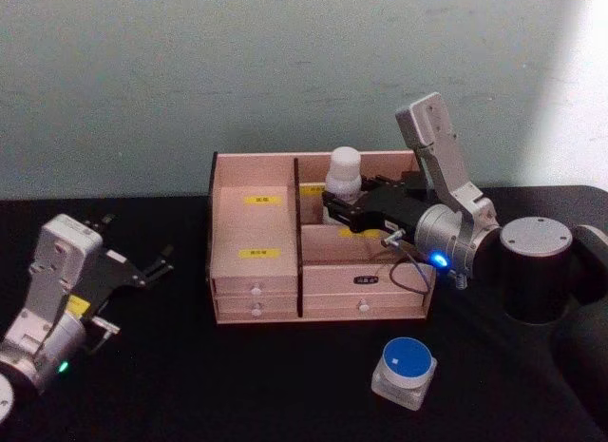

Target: Pick up the facial cleanser and watermelon frost from the table and place them into the tiered storage box.

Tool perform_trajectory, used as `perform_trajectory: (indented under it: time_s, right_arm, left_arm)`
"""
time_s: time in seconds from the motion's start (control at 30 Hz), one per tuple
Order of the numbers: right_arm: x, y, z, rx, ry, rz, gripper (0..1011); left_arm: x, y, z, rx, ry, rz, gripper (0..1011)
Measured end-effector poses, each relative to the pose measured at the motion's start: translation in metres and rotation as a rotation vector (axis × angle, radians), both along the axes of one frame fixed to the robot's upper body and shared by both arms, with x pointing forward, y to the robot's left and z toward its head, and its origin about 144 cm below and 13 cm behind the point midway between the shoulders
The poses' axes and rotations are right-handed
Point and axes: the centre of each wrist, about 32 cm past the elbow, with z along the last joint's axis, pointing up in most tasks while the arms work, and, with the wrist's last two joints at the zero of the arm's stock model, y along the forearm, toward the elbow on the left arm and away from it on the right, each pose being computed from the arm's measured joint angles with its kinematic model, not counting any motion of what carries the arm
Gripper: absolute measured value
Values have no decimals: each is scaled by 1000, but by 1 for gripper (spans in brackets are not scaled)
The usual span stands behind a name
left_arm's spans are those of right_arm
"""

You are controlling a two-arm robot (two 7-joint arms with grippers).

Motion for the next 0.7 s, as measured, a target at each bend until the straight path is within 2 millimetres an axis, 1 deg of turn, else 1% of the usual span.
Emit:
perform_trajectory:
  time_s: [0.4,0.47,0.67,0.7]
  right_arm:
    - [0,0,0,-3,0,0,601]
    - [0,0,0,-2,0,0,629]
    - [0,0,0,0,0,0,836]
    - [0,0,0,0,0,0,852]
  left_arm:
    - [0,0,0,0,0,0,1001]
    - [0,0,0,0,0,0,1001]
    - [0,0,0,0,0,0,1002]
    - [0,0,0,0,0,0,1002]
